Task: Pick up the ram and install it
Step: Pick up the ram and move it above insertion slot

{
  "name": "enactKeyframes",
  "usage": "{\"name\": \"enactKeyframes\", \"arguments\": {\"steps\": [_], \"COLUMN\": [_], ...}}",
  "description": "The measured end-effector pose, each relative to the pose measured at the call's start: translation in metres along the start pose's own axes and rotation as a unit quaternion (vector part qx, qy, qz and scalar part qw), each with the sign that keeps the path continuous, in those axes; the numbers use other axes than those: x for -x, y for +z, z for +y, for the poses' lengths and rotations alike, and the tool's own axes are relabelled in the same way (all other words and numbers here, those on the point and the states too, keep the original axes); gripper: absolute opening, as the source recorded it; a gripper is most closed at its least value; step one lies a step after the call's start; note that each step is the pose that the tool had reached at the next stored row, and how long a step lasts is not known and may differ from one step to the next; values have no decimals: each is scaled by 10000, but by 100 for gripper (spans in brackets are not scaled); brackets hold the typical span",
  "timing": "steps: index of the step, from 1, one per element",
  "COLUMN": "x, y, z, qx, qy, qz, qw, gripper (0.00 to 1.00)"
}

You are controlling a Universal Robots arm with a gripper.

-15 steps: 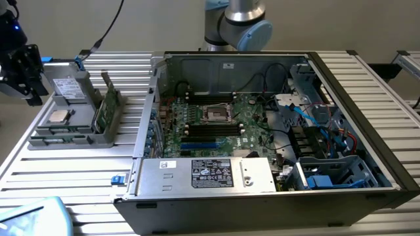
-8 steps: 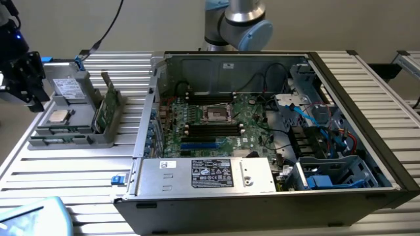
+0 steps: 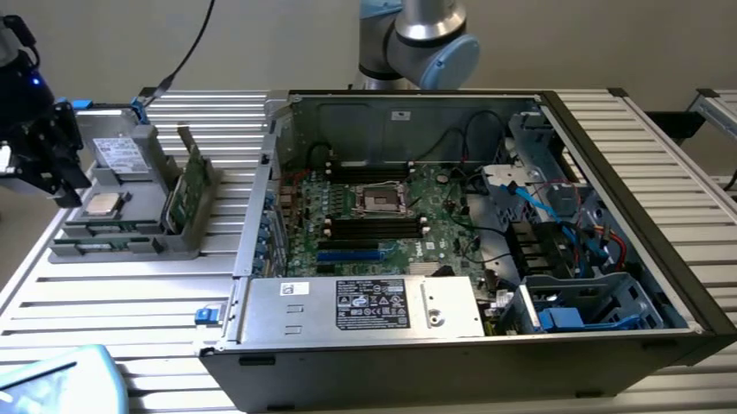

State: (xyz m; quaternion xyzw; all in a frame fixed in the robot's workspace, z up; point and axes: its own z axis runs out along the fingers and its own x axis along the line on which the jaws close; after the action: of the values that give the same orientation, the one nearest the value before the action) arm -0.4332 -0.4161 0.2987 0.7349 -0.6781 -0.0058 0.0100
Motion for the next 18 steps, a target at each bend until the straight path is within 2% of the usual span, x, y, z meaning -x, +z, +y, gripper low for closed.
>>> {"name": "enactKeyframes", "arguments": {"steps": [4,9,11,15,18], "x": [-46,-58,-66,-79,-88], "y": [65,134,170,242,277], "z": [-9,-15,-15,-15,-15], "qx": [-8,-19,-20,-18,10], "qy": [2,0,0,0,0], "qz": [-49,-136,-154,-167,-190], "qw": [10000,9999,9999,9999,9998], "gripper": [40,40,40,40,40]}}
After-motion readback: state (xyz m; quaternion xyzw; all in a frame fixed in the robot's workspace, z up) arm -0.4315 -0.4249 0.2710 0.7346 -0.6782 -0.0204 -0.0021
